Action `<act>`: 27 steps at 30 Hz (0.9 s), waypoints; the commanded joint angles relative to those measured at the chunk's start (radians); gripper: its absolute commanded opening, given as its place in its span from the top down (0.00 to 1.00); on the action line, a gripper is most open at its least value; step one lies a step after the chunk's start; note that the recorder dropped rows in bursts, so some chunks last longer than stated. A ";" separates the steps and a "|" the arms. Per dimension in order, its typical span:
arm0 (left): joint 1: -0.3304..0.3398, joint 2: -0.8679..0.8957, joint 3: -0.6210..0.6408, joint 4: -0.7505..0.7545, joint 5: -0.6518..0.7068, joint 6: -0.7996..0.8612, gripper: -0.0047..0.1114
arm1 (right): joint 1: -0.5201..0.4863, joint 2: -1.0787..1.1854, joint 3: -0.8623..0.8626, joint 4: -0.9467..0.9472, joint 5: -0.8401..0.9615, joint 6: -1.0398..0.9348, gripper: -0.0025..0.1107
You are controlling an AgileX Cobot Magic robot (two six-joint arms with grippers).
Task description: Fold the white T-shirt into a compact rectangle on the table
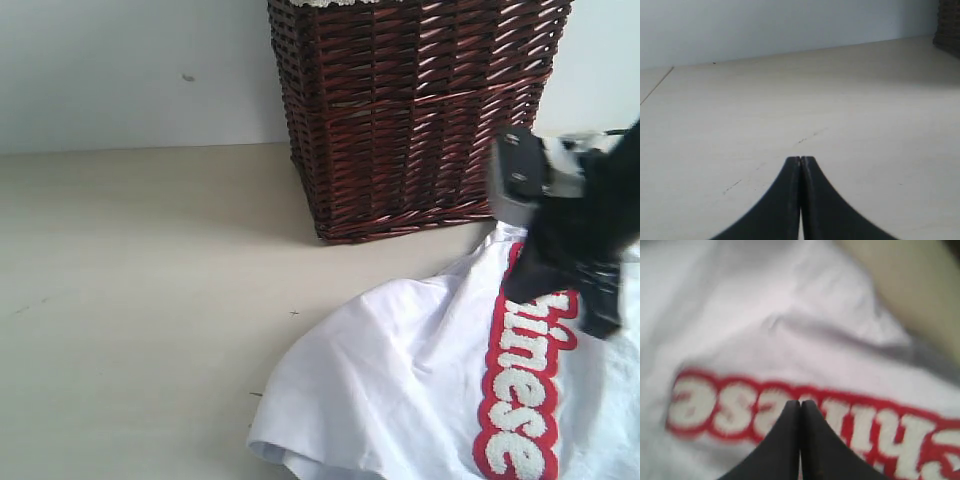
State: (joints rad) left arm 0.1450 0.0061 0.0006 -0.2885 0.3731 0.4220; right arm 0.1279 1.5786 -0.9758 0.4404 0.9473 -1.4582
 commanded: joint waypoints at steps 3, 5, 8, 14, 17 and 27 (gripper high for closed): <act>-0.005 -0.006 -0.001 -0.003 -0.006 0.001 0.96 | -0.282 -0.048 0.133 -0.186 0.112 -0.433 0.92; -0.005 -0.006 -0.001 -0.003 -0.006 0.001 0.96 | -0.339 -0.027 0.172 -0.184 0.021 -0.506 0.81; -0.005 -0.006 -0.001 -0.003 -0.006 0.001 0.96 | -0.401 0.007 0.210 -0.184 -0.112 -0.519 0.60; -0.005 -0.006 -0.001 -0.003 -0.006 0.001 0.96 | -0.445 0.076 0.220 -0.179 -0.221 -0.519 0.53; -0.005 -0.006 -0.001 -0.003 -0.006 0.001 0.96 | -0.445 0.113 0.220 -0.179 -0.311 -0.505 0.53; -0.005 -0.006 -0.001 -0.003 -0.006 0.001 0.96 | -0.445 0.233 0.220 -0.178 -0.473 -0.501 0.59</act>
State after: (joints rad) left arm 0.1450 0.0061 0.0006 -0.2885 0.3731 0.4220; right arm -0.3141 1.7789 -0.7629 0.2601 0.4879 -1.9608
